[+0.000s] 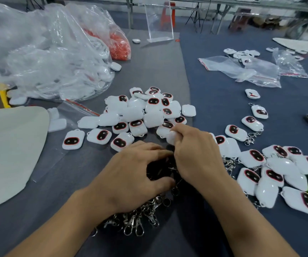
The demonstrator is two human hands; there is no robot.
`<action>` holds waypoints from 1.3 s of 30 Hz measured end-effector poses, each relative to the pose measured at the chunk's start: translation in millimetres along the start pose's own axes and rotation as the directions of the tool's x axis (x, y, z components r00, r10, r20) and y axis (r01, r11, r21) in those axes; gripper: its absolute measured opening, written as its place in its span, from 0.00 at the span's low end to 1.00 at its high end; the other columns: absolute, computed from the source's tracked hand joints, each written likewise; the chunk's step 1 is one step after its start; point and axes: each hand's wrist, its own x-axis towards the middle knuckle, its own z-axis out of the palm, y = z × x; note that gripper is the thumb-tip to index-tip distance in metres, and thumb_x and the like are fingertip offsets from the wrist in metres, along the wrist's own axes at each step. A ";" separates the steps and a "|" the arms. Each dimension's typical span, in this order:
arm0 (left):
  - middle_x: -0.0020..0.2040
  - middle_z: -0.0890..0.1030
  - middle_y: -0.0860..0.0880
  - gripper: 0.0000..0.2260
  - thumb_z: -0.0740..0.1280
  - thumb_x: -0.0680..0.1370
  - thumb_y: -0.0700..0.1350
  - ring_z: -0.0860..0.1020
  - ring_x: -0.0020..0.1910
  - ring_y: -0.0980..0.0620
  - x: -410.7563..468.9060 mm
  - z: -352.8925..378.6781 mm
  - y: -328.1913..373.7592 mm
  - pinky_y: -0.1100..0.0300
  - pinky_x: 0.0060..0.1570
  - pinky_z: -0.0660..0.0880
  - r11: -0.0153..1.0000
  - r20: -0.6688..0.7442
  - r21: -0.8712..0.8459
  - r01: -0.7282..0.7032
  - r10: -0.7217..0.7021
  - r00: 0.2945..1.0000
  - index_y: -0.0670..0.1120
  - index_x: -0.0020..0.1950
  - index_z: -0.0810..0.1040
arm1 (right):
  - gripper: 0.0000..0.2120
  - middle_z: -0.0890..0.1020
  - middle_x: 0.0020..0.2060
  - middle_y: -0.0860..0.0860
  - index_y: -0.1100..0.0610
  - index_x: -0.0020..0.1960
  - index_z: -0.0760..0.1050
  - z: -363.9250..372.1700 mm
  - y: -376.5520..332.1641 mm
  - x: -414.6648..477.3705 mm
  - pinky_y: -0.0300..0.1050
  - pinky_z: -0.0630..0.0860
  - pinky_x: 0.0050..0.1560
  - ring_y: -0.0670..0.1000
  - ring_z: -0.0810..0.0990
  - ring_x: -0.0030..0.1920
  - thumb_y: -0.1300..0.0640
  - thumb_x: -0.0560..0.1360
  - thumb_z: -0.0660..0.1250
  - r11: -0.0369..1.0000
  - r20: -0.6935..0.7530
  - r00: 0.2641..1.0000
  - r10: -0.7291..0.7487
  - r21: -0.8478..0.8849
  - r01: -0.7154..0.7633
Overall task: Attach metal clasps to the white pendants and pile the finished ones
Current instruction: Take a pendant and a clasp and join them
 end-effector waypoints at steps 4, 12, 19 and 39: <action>0.62 0.75 0.66 0.20 0.69 0.73 0.64 0.69 0.62 0.66 -0.2 -0.6 -0.2 0.76 0.62 0.59 0.996 0.051 0.055 -0.072 0.069 0.996 0.64 0.64 0.80 | 0.07 0.80 0.39 0.52 0.51 0.50 0.78 -14.7 9.2 4.6 0.50 0.64 0.46 0.56 0.71 0.43 0.59 0.77 0.62 0.974 -0.018 0.994 0.106 -0.199 -0.108; 0.51 0.83 0.62 0.06 0.75 0.75 0.50 0.75 0.50 0.60 0.0 3.0 2.3 0.59 0.52 0.73 0.998 0.004 -0.008 -0.059 0.059 0.998 0.56 0.51 0.87 | 0.09 0.80 0.42 0.43 0.46 0.54 0.80 10.8 -6.7 -7.5 0.48 0.71 0.44 0.50 0.76 0.44 0.55 0.83 0.60 0.975 -0.061 0.998 -0.015 0.220 0.028; 0.52 0.81 0.65 0.09 0.70 0.74 0.56 0.75 0.53 0.62 -7.0 0.4 10.6 0.64 0.56 0.71 0.998 -0.058 -0.013 -0.067 0.066 0.996 0.58 0.52 0.85 | 0.10 0.83 0.40 0.49 0.48 0.47 0.77 13.8 0.5 -1.3 0.51 0.75 0.43 0.56 0.79 0.43 0.55 0.82 0.58 0.961 -0.042 0.995 0.092 0.266 -0.078; 0.36 0.79 0.72 0.13 0.77 0.71 0.46 0.78 0.43 0.70 -12.0 -5.1 -1.3 0.77 0.44 0.69 0.973 -0.320 -0.095 0.210 -0.230 0.919 0.64 0.49 0.84 | 0.03 0.84 0.36 0.56 0.53 0.38 0.73 11.1 -16.0 -10.8 0.46 0.74 0.30 0.55 0.80 0.32 0.56 0.65 0.66 0.480 0.250 0.961 0.115 0.833 -0.275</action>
